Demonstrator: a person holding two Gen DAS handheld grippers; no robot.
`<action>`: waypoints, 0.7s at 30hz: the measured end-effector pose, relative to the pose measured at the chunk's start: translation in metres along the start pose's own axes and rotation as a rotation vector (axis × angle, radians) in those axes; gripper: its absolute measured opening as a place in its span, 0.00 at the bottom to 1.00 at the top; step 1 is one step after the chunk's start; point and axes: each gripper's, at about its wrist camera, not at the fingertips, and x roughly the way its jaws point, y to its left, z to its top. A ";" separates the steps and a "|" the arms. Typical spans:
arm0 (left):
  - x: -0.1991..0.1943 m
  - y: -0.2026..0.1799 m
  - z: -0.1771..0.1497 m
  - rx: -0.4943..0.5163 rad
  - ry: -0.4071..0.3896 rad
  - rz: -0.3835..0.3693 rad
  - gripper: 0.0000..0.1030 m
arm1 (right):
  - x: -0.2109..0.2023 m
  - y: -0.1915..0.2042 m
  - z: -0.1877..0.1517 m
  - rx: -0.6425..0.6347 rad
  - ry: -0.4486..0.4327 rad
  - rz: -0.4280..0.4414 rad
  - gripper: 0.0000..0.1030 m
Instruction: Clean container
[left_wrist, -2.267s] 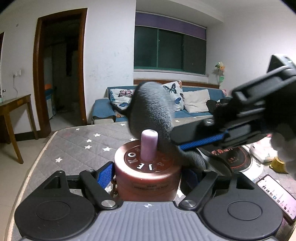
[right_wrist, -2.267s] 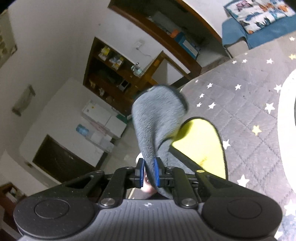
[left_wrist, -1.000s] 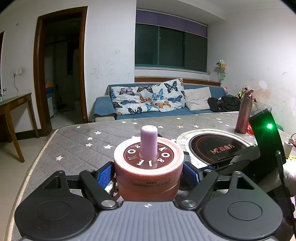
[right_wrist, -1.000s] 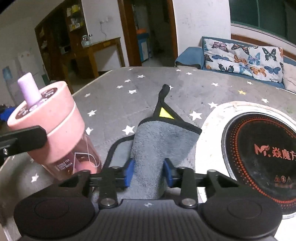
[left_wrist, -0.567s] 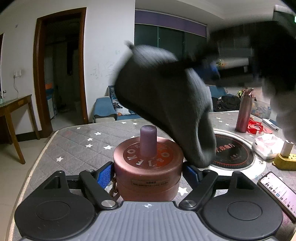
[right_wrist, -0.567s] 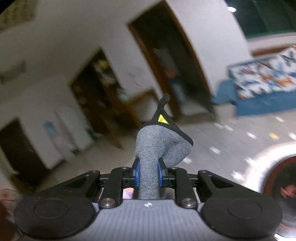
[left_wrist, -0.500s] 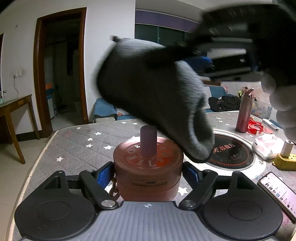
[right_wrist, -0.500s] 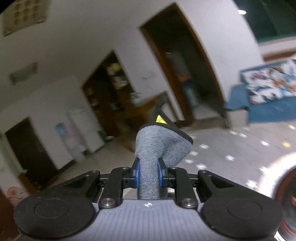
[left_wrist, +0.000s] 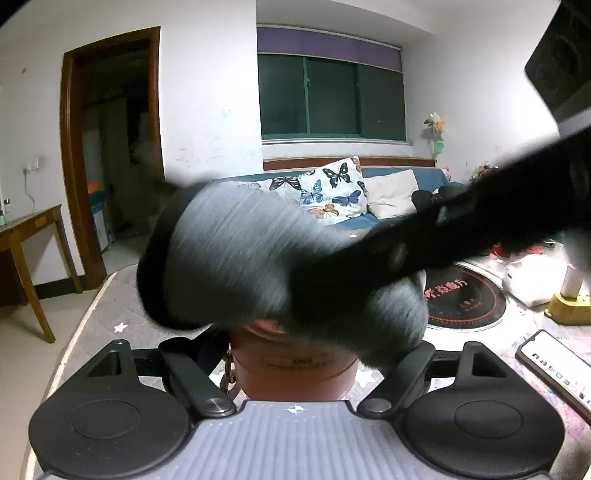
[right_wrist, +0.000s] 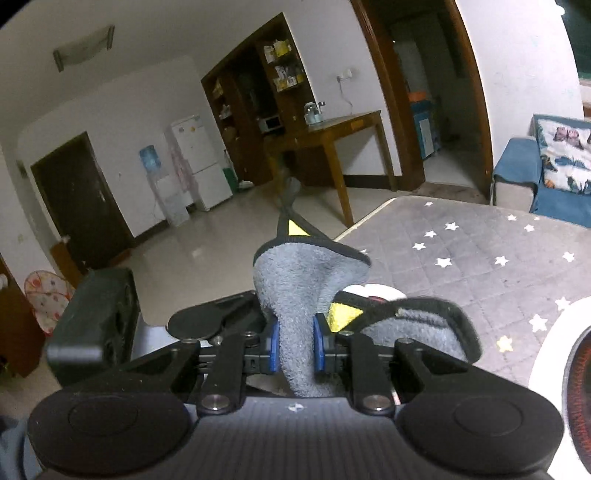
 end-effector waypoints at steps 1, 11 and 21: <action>0.000 0.001 0.000 -0.009 0.001 0.000 0.79 | -0.005 0.000 0.001 0.003 -0.010 -0.009 0.16; -0.003 0.000 -0.002 -0.029 0.009 0.000 0.79 | 0.008 -0.059 0.035 0.183 -0.140 -0.079 0.16; -0.003 0.002 0.002 -0.016 0.008 -0.005 0.85 | -0.003 -0.132 -0.001 0.410 -0.156 -0.075 0.16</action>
